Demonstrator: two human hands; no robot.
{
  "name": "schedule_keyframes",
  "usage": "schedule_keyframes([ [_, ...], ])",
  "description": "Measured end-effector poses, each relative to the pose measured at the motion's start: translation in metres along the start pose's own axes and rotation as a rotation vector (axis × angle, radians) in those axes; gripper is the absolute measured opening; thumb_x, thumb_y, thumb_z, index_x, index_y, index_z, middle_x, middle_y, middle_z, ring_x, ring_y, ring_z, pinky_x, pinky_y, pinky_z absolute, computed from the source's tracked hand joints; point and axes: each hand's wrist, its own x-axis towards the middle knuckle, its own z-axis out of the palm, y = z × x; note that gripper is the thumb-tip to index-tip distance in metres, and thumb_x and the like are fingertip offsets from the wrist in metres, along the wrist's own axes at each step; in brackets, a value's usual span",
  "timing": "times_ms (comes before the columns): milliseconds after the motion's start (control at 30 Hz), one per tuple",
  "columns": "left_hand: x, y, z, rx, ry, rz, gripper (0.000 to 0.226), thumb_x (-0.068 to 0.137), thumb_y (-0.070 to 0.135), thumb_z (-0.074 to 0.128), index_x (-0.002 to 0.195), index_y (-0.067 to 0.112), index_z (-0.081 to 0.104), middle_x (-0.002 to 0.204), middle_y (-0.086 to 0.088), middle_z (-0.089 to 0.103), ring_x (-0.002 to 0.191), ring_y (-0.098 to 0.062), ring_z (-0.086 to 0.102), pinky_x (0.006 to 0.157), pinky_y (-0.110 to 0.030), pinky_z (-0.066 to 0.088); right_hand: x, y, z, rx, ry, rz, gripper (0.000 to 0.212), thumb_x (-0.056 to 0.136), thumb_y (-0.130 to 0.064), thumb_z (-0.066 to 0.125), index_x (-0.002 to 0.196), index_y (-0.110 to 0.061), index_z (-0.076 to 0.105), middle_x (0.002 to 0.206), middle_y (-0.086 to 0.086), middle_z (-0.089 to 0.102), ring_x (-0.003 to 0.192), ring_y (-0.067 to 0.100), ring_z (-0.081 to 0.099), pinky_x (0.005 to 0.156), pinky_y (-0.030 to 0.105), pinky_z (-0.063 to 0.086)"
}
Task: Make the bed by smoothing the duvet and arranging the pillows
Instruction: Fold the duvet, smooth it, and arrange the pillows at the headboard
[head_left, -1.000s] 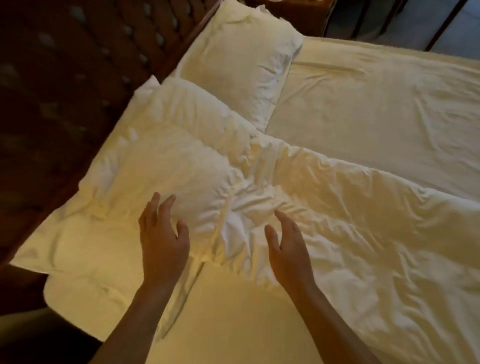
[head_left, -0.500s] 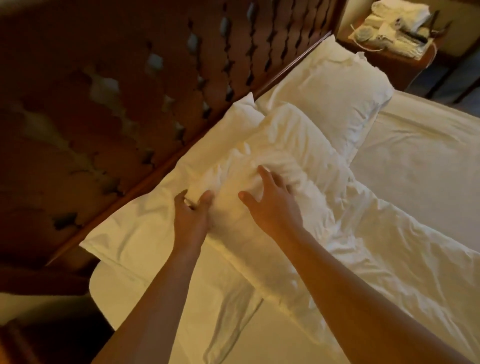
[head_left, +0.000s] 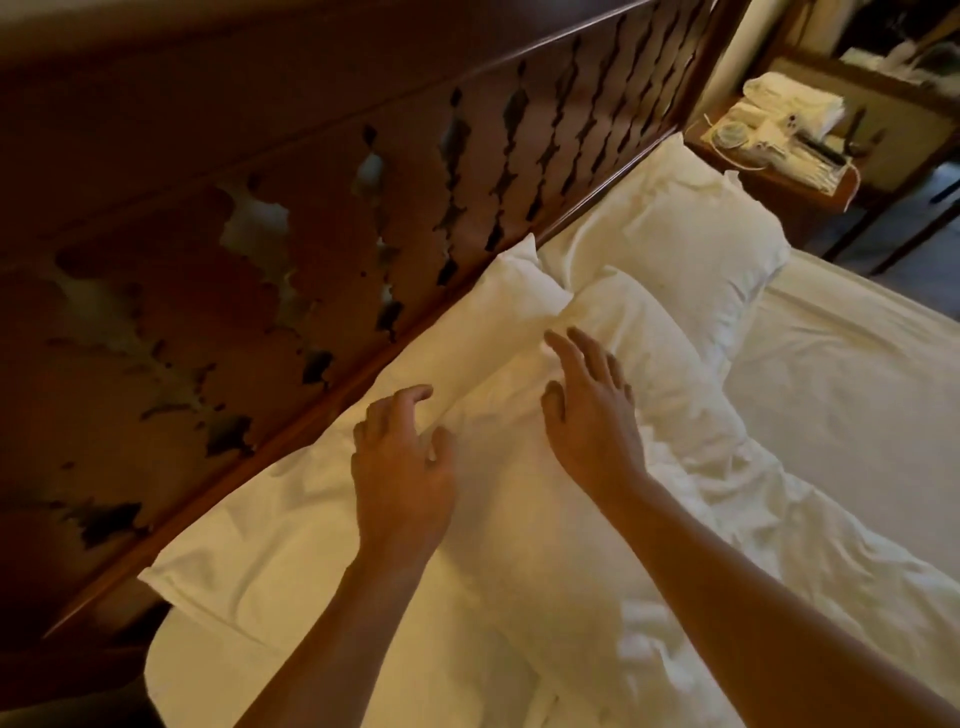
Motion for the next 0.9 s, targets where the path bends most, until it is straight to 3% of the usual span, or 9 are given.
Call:
schedule_keyframes([
  [133, 0.025, 0.024, 0.023, 0.342, -0.11, 0.078, 0.047, 0.1, 0.054, 0.027, 0.129, 0.026, 0.051, 0.121, 0.002, 0.061, 0.106, -0.015, 0.058, 0.085, -0.034, 0.053, 0.069, 0.006, -0.008, -0.254, -0.213, -0.154, 0.063, 0.094, -0.001, 0.047, 0.147, -0.034, 0.043, 0.162, -0.004, 0.026, 0.151, 0.024, 0.013, 0.119, 0.048, 0.021],
  [267, 0.035, 0.01, 0.033, 0.46, -0.256, 0.066, 0.035, 0.103, 0.048, 0.028, 0.125, 0.027, 0.046, 0.113, 0.003, 0.065, 0.1, -0.015, 0.063, 0.077, -0.027, 0.049, 0.121, 0.029, -0.012, -0.531, -0.424, -0.178, 0.032, 0.098, -0.021, 0.052, 0.125, -0.035, 0.062, 0.151, -0.003, 0.043, 0.143, 0.026, 0.026, 0.111, 0.045, 0.026],
  [367, 0.032, 0.0, 0.029, 0.509, -0.254, 0.074, 0.037, 0.103, 0.051, 0.024, 0.12, 0.028, 0.047, 0.104, 0.003, 0.068, 0.093, -0.017, 0.065, 0.069, -0.03, 0.046, 0.149, 0.032, -0.019, -0.629, -0.373, -0.18, 0.024, 0.096, -0.043, 0.059, 0.117, -0.032, 0.066, 0.122, -0.003, 0.063, 0.121, 0.023, 0.046, 0.093, 0.04, 0.041],
  [467, 0.032, -0.009, 0.023, 0.558, -0.279, 0.018, 0.045, 0.102, 0.054, 0.019, 0.117, 0.028, 0.052, 0.098, 0.005, 0.067, 0.086, -0.014, 0.062, 0.067, -0.027, 0.041, 0.148, 0.032, -0.008, -0.524, -0.246, -0.237, 0.021, 0.099, -0.033, 0.057, 0.116, -0.029, 0.067, 0.116, 0.0, 0.064, 0.114, 0.023, 0.051, 0.085, 0.038, 0.046],
  [567, 0.031, -0.014, 0.024, 0.614, -0.312, -0.083, 0.043, 0.103, 0.052, 0.021, 0.124, 0.028, 0.051, 0.104, 0.006, 0.064, 0.087, -0.01, 0.058, 0.074, -0.026, 0.048, 0.125, 0.047, 0.007, -0.26, -0.179, -0.138, 0.034, 0.101, -0.03, 0.051, 0.134, -0.028, 0.057, 0.143, 0.0, 0.05, 0.134, 0.024, 0.041, 0.105, 0.045, 0.039],
  [667, 0.024, 0.001, 0.038, 0.602, -0.17, 0.048, 0.044, 0.099, 0.036, 0.036, 0.141, 0.024, 0.041, 0.142, -0.004, 0.048, 0.128, -0.021, 0.046, 0.108, -0.037, 0.038, 0.107, 0.06, 0.017, -0.083, -0.046, 0.033, 0.049, 0.103, -0.037, 0.039, 0.151, -0.026, 0.038, 0.162, 0.001, 0.029, 0.149, 0.022, 0.024, 0.122, 0.046, 0.02],
  [767, 0.018, 0.032, 0.067, 0.517, -0.108, 0.283, 0.06, 0.092, 0.035, 0.03, 0.149, 0.016, 0.036, 0.158, -0.014, 0.031, 0.148, -0.031, 0.024, 0.121, -0.05, 0.009, 0.095, 0.064, 0.036, -0.177, -0.035, 0.226, 0.067, 0.1, -0.055, 0.027, 0.159, -0.028, 0.01, 0.167, 0.001, 0.002, 0.154, 0.024, -0.005, 0.122, 0.051, -0.009],
  [833, 0.012, 0.037, 0.09, 0.509, -0.241, 0.329, 0.066, 0.094, 0.043, 0.02, 0.155, 0.016, 0.025, 0.163, -0.014, 0.018, 0.151, -0.03, 0.013, 0.122, -0.05, 0.005, 0.095, 0.067, 0.048, -0.184, -0.084, 0.366, 0.077, 0.096, -0.066, 0.025, 0.158, -0.031, -0.002, 0.167, 0.001, -0.01, 0.152, 0.028, -0.014, 0.119, 0.057, -0.012],
  [900, 0.009, 0.017, 0.103, 0.547, -0.322, 0.331, 0.068, 0.097, 0.053, 0.017, 0.158, 0.022, 0.016, 0.165, -0.013, 0.01, 0.152, -0.03, 0.009, 0.122, -0.051, 0.01, 0.102, 0.076, 0.052, -0.149, -0.199, 0.326, 0.079, 0.094, -0.072, 0.024, 0.158, -0.035, -0.005, 0.166, -0.001, -0.013, 0.152, 0.028, -0.016, 0.119, 0.059, -0.009],
])
